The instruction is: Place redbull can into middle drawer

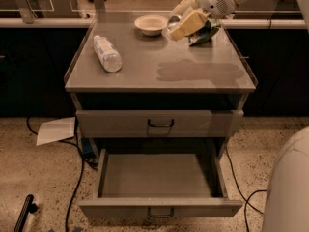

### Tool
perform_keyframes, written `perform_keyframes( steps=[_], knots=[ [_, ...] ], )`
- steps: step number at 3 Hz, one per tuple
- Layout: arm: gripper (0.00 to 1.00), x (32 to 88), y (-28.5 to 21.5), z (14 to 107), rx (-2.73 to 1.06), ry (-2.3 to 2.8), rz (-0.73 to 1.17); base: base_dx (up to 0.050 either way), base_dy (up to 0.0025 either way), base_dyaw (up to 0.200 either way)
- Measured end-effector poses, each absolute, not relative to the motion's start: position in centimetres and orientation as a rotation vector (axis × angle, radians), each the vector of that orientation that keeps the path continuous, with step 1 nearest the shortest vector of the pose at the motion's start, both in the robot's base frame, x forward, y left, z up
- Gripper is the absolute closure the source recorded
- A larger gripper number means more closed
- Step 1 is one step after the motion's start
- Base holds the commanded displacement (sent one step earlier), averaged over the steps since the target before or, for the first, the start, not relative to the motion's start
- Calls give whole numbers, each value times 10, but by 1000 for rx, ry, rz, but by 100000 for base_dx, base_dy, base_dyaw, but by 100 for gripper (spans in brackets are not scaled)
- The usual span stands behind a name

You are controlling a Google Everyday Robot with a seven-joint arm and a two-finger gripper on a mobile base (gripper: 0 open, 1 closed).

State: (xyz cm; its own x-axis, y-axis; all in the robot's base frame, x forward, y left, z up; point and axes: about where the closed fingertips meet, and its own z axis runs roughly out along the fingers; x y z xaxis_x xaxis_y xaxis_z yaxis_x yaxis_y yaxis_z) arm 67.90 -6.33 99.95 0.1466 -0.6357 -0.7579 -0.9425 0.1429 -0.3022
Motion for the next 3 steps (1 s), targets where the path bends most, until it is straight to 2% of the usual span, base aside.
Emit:
perform_keyframes(
  steps=[2, 3],
  knots=[
    [100, 669, -58, 988, -1560, 1577, 487, 0, 0, 0],
    [100, 630, -55, 1015, -1458, 1506, 490, 0, 0, 0]
  ],
)
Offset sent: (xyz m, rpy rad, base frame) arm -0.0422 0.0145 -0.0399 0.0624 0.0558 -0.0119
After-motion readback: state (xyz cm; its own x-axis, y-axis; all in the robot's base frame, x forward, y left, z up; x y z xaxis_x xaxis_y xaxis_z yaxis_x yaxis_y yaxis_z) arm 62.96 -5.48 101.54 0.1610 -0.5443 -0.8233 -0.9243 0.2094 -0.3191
